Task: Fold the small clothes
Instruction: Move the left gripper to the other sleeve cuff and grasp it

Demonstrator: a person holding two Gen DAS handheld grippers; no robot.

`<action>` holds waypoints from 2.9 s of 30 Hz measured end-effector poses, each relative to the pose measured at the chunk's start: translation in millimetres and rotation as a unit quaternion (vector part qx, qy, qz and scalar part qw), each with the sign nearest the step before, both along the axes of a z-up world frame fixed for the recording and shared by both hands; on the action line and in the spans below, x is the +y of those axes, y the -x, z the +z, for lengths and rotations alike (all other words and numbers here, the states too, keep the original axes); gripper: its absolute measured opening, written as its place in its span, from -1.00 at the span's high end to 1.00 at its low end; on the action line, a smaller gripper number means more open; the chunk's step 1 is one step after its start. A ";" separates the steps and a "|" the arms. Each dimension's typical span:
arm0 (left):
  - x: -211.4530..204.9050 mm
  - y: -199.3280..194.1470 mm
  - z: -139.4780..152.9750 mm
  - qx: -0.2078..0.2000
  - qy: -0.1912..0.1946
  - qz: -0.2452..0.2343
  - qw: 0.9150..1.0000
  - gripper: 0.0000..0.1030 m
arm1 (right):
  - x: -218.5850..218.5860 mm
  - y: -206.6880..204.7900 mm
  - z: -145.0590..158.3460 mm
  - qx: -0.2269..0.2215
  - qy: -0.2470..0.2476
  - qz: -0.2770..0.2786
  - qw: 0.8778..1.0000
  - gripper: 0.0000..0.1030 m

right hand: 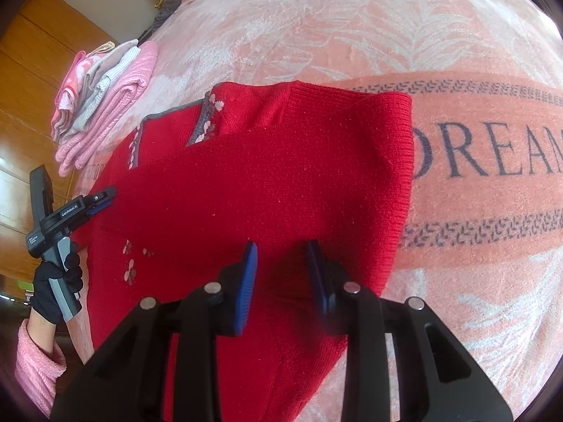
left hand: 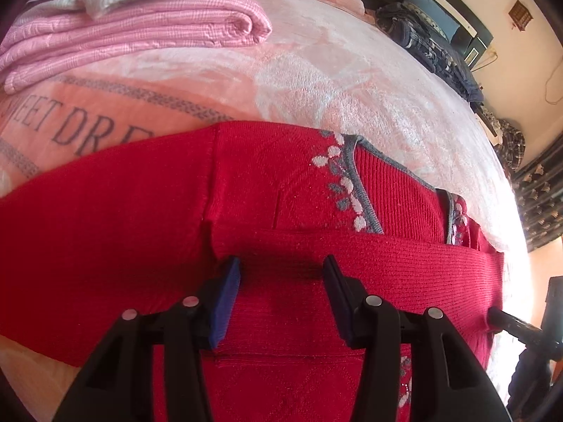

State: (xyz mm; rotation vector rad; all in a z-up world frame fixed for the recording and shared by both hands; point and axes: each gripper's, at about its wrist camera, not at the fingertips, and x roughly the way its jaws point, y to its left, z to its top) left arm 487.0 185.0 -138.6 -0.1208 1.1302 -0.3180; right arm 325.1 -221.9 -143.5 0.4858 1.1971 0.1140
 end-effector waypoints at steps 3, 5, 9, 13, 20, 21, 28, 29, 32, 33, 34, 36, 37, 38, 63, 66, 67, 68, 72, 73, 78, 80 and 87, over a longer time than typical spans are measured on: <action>11.7 0.7 3.9 0.012 0.032 0.010 0.999 0.04 | -0.3 0.3 3.9 0.000 -0.009 -0.005 1.000 0.36; 23.0 1.3 10.7 0.020 0.047 0.020 0.999 0.04 | 2.1 0.9 8.8 -0.006 -0.016 -0.002 1.000 0.30; 60.9 2.5 29.5 0.016 0.038 0.048 0.998 -0.01 | 9.9 -1.3 18.8 -0.014 -0.023 0.004 1.000 0.29; 123.1 7.8 38.8 0.037 0.032 0.092 0.995 -0.04 | 23.2 -5.6 23.8 -0.015 -0.025 0.015 0.999 0.17; 260.0 36.1 52.7 0.040 0.003 0.183 0.982 -0.07 | 55.6 -11.4 27.5 -0.007 -0.017 0.043 0.999 0.10; 279.8 39.7 53.4 0.039 -0.002 0.198 0.979 -0.08 | 60.7 -12.9 27.6 -0.006 -0.015 0.048 0.999 0.10; 411.7 63.7 49.2 0.042 -0.021 0.320 0.946 -0.11 | 88.1 -23.7 19.4 0.004 -0.003 0.070 0.998 0.09; 425.8 66.3 47.2 0.041 -0.014 0.332 0.942 -0.11 | 90.5 -24.9 17.7 0.005 -0.001 0.071 0.997 0.09; 459.3 71.6 41.4 0.028 0.022 0.348 0.937 -0.11 | 94.2 -30.1 12.3 0.008 0.001 0.070 0.998 0.06; 468.2 72.0 39.2 0.025 0.027 0.351 0.936 -0.11 | 95.5 -31.9 11.0 0.009 0.002 0.070 0.998 0.06; 475.0 72.0 36.5 0.025 0.029 0.354 0.934 -0.11 | 96.7 -33.7 10.1 0.009 0.004 0.070 0.997 0.05; 487.8 73.0 30.1 0.026 0.042 0.364 0.930 -0.11 | 98.4 -35.2 9.2 0.007 0.009 0.073 0.997 0.04; 492.7 73.7 27.7 0.026 0.055 0.370 0.927 -0.11 | 98.7 -35.6 8.8 0.006 0.009 0.074 0.997 0.02; 496.9 74.3 25.7 0.024 0.068 0.372 0.925 -0.11 | 98.6 -36.0 8.3 0.005 0.009 0.075 0.997 0.02; 525.7 65.4 15.8 -0.013 0.037 0.392 0.919 -0.15 | 100.9 -40.6 2.3 -0.003 0.012 0.077 0.997 -0.05; 518.5 61.4 18.0 -0.027 0.013 0.379 0.925 0.35 | 101.3 -41.3 1.6 -0.005 0.014 0.078 0.997 -0.06; 517.7 60.6 18.2 -0.030 0.014 0.376 0.926 0.48 | 101.0 -41.4 1.5 -0.006 0.013 0.078 0.997 -0.06; 517.3 60.8 18.5 -0.033 0.015 0.376 0.926 0.59 | 101.1 -41.4 1.4 -0.006 0.013 0.078 0.997 -0.06; 514.9 64.1 25.4 -0.054 0.026 0.379 0.924 0.82 | 101.6 -40.1 1.6 -0.007 0.015 0.080 0.997 -0.06; 513.0 64.3 28.5 -0.061 0.032 0.378 0.923 0.84 | 101.9 -40.1 1.8 -0.007 0.016 0.080 0.997 -0.06; 484.2 58.7 50.5 -0.102 0.056 0.338 0.934 0.85 | 101.9 -39.6 2.1 -0.007 0.015 0.079 0.997 -0.06; 466.5 53.2 57.5 -0.113 0.071 0.316 0.939 0.85 | 102.0 -39.3 2.2 -0.007 0.015 0.080 0.997 -0.06; 383.7 34.4 68.3 -0.121 0.098 0.223 0.962 0.85 | 100.8 -37.5 2.6 -0.007 0.012 0.080 0.997 -0.06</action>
